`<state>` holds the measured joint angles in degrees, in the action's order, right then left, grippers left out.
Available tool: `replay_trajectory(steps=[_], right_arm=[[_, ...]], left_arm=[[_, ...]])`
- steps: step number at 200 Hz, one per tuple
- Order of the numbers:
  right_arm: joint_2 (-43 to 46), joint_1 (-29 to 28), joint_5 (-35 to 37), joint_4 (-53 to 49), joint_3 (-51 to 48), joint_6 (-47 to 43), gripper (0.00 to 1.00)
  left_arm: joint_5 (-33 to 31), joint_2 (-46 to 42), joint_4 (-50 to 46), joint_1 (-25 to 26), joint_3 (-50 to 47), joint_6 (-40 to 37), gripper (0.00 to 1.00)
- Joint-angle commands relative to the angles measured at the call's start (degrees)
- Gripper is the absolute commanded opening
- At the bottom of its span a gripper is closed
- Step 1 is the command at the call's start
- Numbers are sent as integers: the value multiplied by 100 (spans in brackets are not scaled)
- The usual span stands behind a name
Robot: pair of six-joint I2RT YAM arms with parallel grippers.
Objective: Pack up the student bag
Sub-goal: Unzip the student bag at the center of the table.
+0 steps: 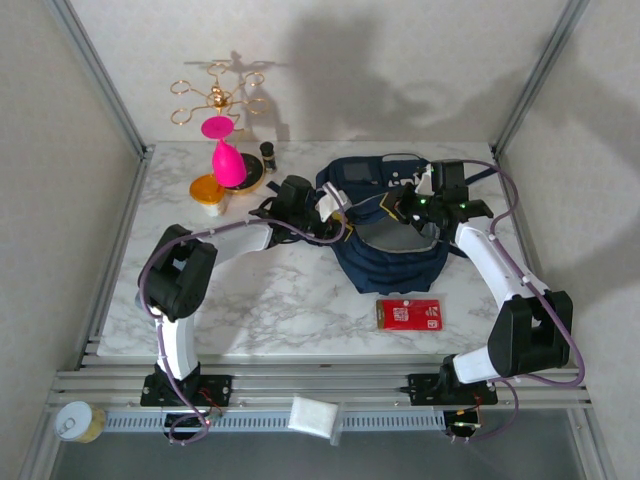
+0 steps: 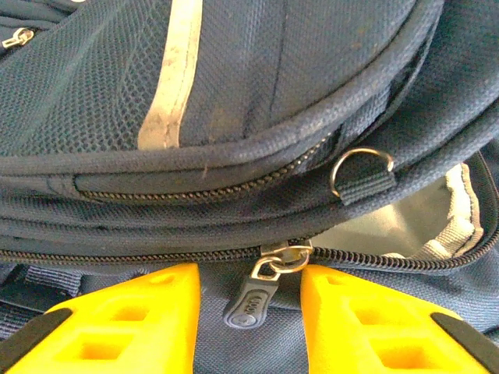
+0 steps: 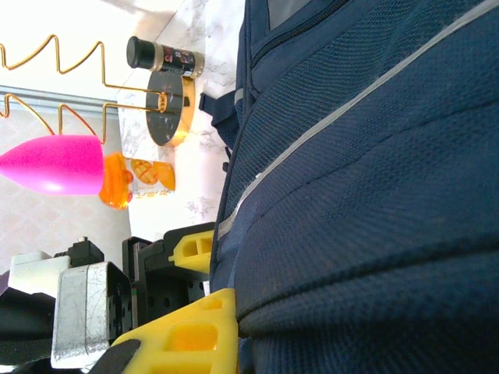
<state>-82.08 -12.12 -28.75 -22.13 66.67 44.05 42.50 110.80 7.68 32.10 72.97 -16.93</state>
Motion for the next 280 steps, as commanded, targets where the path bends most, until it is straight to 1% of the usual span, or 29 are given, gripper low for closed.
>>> replay_trajectory(steps=[1, 39, 57, 77, 92, 102, 125, 161, 185, 202, 219, 239, 265, 280], right_arm=[[64, 33, -296, 221, 258, -161, 0], [69, 33, -324, 304, 203, -107, 0], [57, 34, -338, 308, 203, -105, 0], [70, 31, -333, 297, 212, -120, 0], [85, 36, -317, 230, 244, -155, 0], [96, 41, -315, 207, 251, -176, 0], [142, 43, -306, 132, 241, -227, 0], [157, 48, -397, 73, 239, -297, 0], [122, 50, -502, 64, 234, -342, 0], [59, 42, -648, 118, 231, -358, 0], [-2, 39, -733, 156, 231, -351, 0], [-31, 42, -728, 170, 262, -413, 0], [-125, 32, -766, 281, 250, -441, 0], [-189, 28, -745, 312, 249, -474, 0]], left_arm=[[290, 146, -22, 5, -43, -26, 39], [375, 301, 18, 25, 192, 91, 31], [352, 345, 5, 16, 244, 111, 20], [321, 324, 33, 7, 218, 128, 13], [217, 303, 33, -10, 179, 151, 2], [193, 277, 48, -43, 153, 195, 0], [77, 186, 269, -165, 25, 419, 0], [-470, 64, 470, -350, -142, 647, 0], [-651, 221, 519, -520, 6, 872, 0], [-850, 395, 729, -620, 157, 1217, 0], [-1117, 664, 617, -643, 475, 1401, 0], [-1349, 890, 146, -634, 828, 1475, 0], [-1302, 596, 213, -600, 432, 1460, 0], [-1258, 379, 6, -600, 265, 1489, 11]])
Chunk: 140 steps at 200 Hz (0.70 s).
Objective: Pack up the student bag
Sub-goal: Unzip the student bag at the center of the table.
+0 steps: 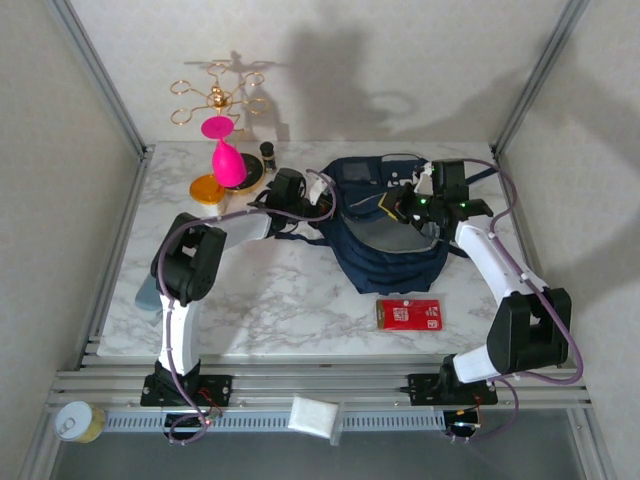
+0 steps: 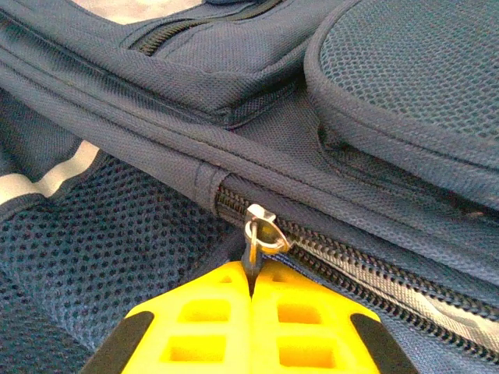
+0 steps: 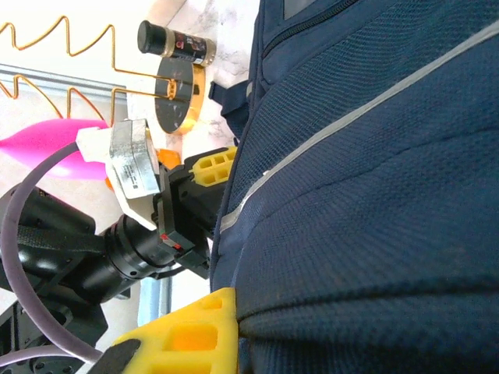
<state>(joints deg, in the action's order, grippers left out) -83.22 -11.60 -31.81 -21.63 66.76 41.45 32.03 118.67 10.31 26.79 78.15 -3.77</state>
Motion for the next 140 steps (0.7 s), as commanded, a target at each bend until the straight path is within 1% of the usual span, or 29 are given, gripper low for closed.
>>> replay_trajectory(steps=[1, 16, 24, 31, 42, 53, 61, 80, 93, 117, 140], right_arm=[[-78, -22, -431, 259, 240, -224, 0], [-81, -44, -256, 149, 296, -398, 9], [-51, -45, -128, 60, 321, -516, 13], [-33, -46, -4, -44, 344, -638, 20], [-11, -49, 300, -318, 411, -858, 29], [60, -52, 536, -562, 427, -1022, 35], [159, -54, 667, -691, 377, -1096, 40], [421, -69, 880, -1002, 237, -1253, 51], [628, -80, 1074, -1305, 120, -1376, 57], [960, -193, 1502, -1870, -3, -1600, 64], [1159, -436, 1446, -1944, -146, -1631, 71]], left_arm=[[-209, -429, -266, -68, -268, 183, 12], [-96, -824, -227, -73, -670, 419, 25], [-75, -1115, -115, -77, -972, 639, 30], [-81, -1433, -17, -77, -1246, 858, 33], [-288, -1935, 33, -69, -1645, 1235, 38], [-525, -2455, 5, -69, -2032, 1590, 42], [-769, -2843, -76, -80, -2295, 1806, 47], [-1205, -3714, -496, -86, -2783, 2210, 51], [-1655, -4292, -960, -90, -2946, 2442, 54], [-2219, -5205, -1640, -166, -3116, 2860, 62], [-2882, -5789, -2416, -453, -3216, 3312, 69]])
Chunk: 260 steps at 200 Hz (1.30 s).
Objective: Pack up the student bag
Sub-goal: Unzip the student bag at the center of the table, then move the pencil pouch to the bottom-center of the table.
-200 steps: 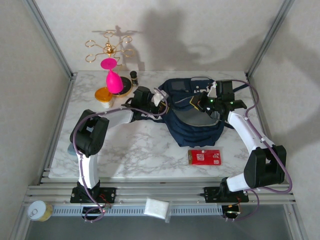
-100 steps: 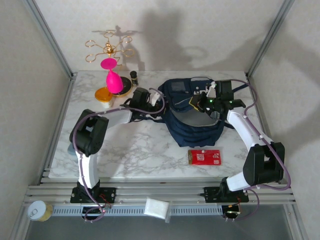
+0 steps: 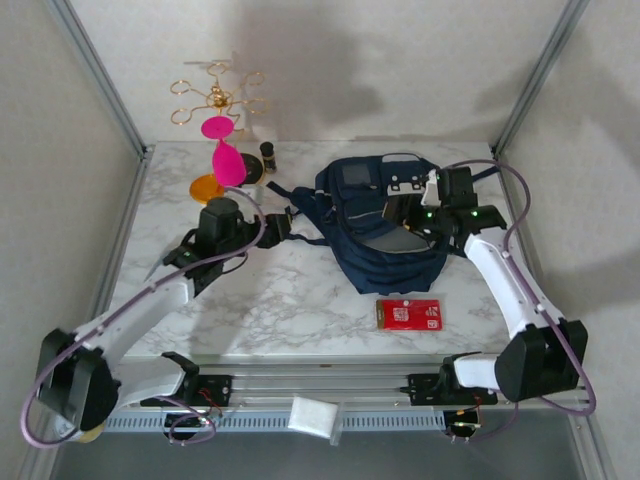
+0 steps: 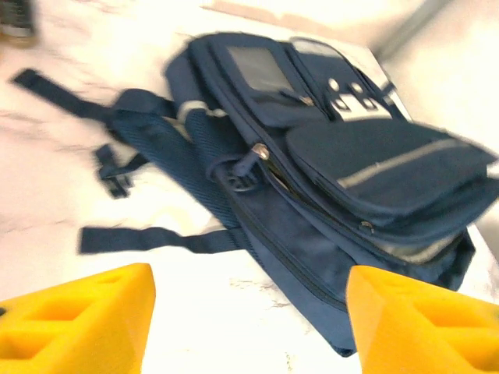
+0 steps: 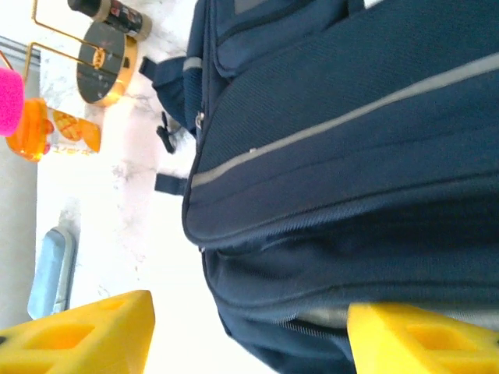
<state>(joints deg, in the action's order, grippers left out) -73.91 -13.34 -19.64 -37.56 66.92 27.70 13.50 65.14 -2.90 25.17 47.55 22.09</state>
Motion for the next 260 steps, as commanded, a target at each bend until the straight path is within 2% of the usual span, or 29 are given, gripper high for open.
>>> replay_trajectory(steps=[1, 28, 54, 70, 83, 97, 111, 125, 148, 167, 187, 212, 235, 260], right_arm=[[228, -281, 213, -336, -166, -252, 71], [105, -983, 144, 256, -394, -28, 77], [-41, -1568, -25, 1132, -668, 277, 81], [-288, -1848, -137, 1489, -724, 414, 82], [-495, -2064, -144, 1640, -679, 459, 83], [-614, -2243, -90, 1769, -655, 509, 84], [-668, -2342, -122, 1957, -709, 600, 85], [-732, -2405, -131, 2087, -755, 672, 86], [-856, -2462, -119, 2157, -750, 701, 88], [-874, -2478, -65, 2246, -806, 718, 89], [-928, -2471, -93, 2191, -752, 690, 90], [-954, -2472, -7, 2051, -653, 598, 91], [-976, -2471, -3, 2086, -701, 604, 92], [-1024, -2472, -17, 2139, -780, 631, 93]], left_arm=[[-1044, -452, -1128, -314, -161, 744, 70], [-1593, -604, -1984, -1121, -246, 1193, 73], [-2017, -349, -2367, -2241, -163, 1109, 81], [-2062, 44, -2297, -3084, -226, 1076, 86], [-1736, 365, -2227, -3751, -211, 1024, 89], [-1851, 618, -2031, -4188, -224, 920, 99], [-1798, 967, -2047, -4547, -105, 784, 100], [-1772, 1317, -1988, -4726, -19, 611, 100], [-1362, 1865, -2047, -4914, 154, 381, 100], [-487, 2245, -2119, -4901, 180, 145, 99], [-486, 2411, -2217, -4901, 13, 151, 100], [-628, 2098, -2362, -4819, -279, 226, 100], [-448, 1545, -2288, -4803, -743, 578, 99], [-558, 1117, -2433, -4424, -837, 1161, 99]])
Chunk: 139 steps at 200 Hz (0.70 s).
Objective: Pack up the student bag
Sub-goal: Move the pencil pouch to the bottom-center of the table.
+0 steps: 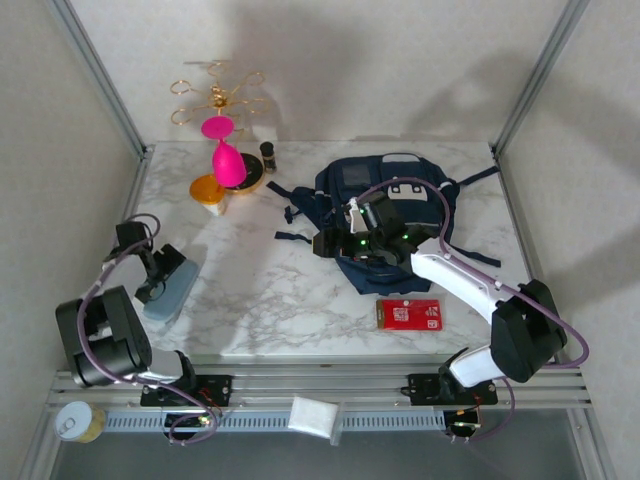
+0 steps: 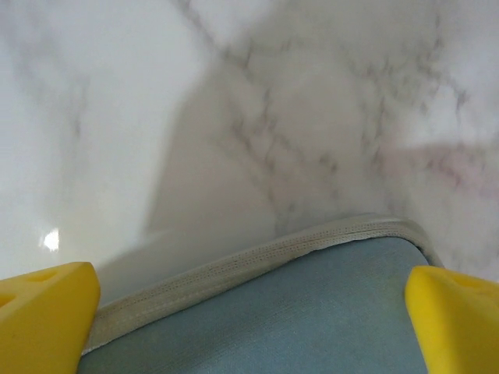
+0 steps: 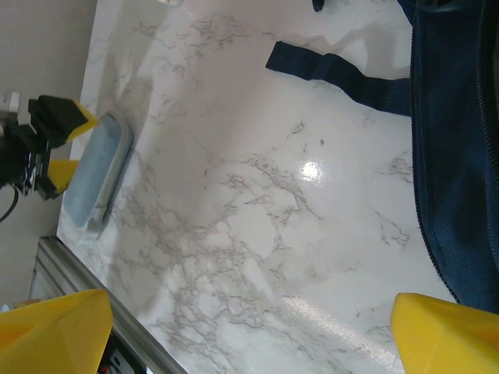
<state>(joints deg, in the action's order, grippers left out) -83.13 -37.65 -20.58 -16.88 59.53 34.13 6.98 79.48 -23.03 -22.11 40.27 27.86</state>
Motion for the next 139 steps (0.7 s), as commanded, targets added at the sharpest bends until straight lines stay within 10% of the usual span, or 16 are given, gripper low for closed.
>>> replay_trajectory(steps=[1, 33, 73, 139], right_arm=[[-104, -41, 79, 71, -40, -12, 93], [-150, -41, 116, 97, -63, -16, 94], [-205, -42, 25, 190, -82, 15, 95], [-239, -47, -35, 279, -205, -3, 97]], left_arm=[[111, -331, -412, 308, -117, 613, 100], [91, -889, -216, 501, -711, 1573, 99], [-1694, -1600, -934, 353, -516, 1954, 99], [-655, -1849, -719, 459, -1257, 2210, 99]])
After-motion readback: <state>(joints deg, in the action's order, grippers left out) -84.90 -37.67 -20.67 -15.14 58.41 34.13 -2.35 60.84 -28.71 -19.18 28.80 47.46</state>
